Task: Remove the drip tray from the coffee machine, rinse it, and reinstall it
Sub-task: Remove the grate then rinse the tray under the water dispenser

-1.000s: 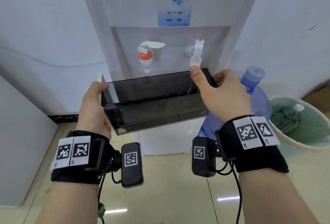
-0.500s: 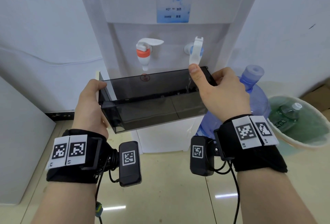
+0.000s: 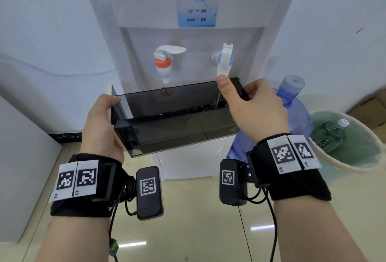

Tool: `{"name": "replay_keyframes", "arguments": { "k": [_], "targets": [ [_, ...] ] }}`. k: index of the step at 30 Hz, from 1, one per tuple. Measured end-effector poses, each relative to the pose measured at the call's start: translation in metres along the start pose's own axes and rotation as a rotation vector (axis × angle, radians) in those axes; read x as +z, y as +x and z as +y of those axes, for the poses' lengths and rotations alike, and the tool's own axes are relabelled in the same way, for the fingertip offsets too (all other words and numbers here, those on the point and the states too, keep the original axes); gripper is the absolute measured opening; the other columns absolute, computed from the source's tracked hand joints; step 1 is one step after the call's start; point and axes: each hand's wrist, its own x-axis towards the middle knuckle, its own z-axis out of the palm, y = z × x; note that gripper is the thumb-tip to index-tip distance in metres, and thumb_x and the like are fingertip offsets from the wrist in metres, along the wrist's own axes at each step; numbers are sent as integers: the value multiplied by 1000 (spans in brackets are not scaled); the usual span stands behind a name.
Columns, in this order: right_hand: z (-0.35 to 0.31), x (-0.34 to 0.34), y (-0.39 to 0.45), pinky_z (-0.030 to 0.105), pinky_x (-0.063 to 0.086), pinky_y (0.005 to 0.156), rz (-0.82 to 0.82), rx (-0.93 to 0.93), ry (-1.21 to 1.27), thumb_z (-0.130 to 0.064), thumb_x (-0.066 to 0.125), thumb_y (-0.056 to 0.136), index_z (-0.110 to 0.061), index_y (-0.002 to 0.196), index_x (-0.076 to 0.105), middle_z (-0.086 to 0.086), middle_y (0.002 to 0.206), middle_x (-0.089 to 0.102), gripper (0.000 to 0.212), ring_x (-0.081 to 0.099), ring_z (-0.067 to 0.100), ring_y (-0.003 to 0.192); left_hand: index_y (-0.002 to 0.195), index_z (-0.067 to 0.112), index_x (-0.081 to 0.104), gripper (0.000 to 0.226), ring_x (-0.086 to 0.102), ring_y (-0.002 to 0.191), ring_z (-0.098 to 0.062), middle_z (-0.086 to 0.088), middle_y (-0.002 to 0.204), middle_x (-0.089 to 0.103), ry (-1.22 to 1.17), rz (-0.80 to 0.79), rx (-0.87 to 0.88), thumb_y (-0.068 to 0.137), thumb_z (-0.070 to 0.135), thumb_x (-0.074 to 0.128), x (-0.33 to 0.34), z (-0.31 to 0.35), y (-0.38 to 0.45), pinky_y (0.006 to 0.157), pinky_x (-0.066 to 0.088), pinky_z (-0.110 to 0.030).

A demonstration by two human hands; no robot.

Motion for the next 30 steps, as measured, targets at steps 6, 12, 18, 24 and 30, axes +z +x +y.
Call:
{"name": "replay_keyframes", "arguments": {
  "k": [6, 12, 18, 24, 30],
  "targets": [
    [-7, 2, 3, 36, 41, 72, -16, -19, 5, -97, 40, 67, -23, 106, 54, -10, 88, 60, 84, 59, 23, 89, 55, 27, 77, 38, 70, 50, -16, 6, 63, 72, -27, 1, 31, 88, 33, 58, 0, 4, 1, 48, 56, -28],
    [-12, 2, 7, 35, 40, 70, -14, -26, 14, -96, 41, 67, -24, 104, 54, -11, 86, 59, 82, 58, 22, 88, 56, 25, 77, 35, 69, 49, -17, 5, 63, 72, -35, 16, 21, 85, 33, 60, 1, 7, 5, 47, 55, -26],
    [5, 2, -4, 36, 41, 72, -31, 8, -10, -98, 40, 65, -25, 104, 54, -13, 87, 59, 83, 59, 23, 90, 68, 23, 81, 27, 74, 59, -22, -1, 74, 77, -13, 6, -25, 82, 36, 62, -5, -8, -2, 51, 59, -34],
    [10, 2, -7, 36, 42, 74, -36, 19, -12, -98, 40, 65, -25, 102, 53, -13, 86, 58, 82, 59, 23, 89, 78, 22, 78, 22, 74, 60, -22, -2, 76, 77, -2, 11, -31, 81, 37, 62, -6, -13, -4, 49, 58, -33],
    [13, 2, -7, 35, 39, 73, -15, 30, -23, -98, 40, 65, -27, 97, 53, -15, 82, 56, 79, 55, 23, 85, 76, 23, 78, 23, 74, 57, -20, -1, 73, 77, 8, 19, -13, 84, 33, 60, -4, -15, -4, 48, 57, -31]
  ]
}}
